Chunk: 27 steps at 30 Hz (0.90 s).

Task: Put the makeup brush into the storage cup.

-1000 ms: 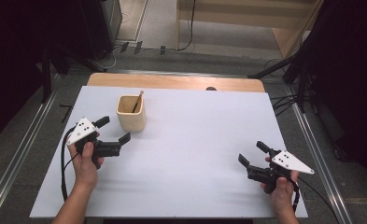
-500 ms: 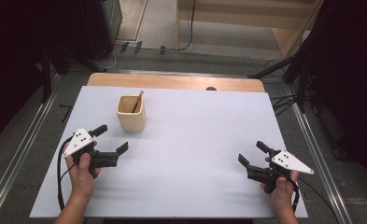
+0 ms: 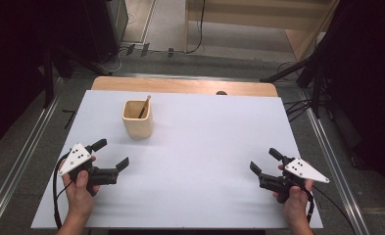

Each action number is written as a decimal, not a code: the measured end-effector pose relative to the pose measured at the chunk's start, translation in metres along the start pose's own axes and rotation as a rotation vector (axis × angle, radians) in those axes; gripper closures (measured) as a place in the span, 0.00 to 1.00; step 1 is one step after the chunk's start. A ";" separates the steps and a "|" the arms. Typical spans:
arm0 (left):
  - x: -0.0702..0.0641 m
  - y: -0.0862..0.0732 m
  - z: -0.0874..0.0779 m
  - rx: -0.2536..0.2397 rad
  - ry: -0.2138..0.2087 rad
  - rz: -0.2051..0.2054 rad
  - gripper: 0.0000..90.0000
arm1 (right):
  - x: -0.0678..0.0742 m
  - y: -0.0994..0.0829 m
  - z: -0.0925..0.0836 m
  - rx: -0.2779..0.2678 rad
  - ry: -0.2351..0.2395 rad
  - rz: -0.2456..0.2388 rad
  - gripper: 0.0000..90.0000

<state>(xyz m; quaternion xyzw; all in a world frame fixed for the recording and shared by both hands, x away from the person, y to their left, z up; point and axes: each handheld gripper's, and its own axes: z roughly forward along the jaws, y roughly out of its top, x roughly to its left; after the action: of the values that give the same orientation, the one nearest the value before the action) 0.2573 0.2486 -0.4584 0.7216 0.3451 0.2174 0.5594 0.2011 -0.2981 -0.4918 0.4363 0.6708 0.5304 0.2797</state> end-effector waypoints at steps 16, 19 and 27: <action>-0.003 -0.010 -0.023 -0.012 0.011 -0.005 0.00 | 0.000 0.000 -0.002 -0.002 -0.006 -0.005 0.15; -0.003 -0.012 -0.027 -0.008 0.019 0.001 0.00 | 0.001 0.000 -0.002 0.001 -0.007 -0.002 0.15; -0.004 -0.019 -0.035 -0.005 0.018 -0.006 0.00 | 0.003 0.000 -0.003 0.002 -0.014 -0.011 0.15</action>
<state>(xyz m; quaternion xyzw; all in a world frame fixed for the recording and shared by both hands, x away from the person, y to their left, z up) 0.2249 0.2714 -0.4664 0.7173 0.3516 0.2230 0.5587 0.1975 -0.2967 -0.4905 0.4368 0.6719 0.5250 0.2867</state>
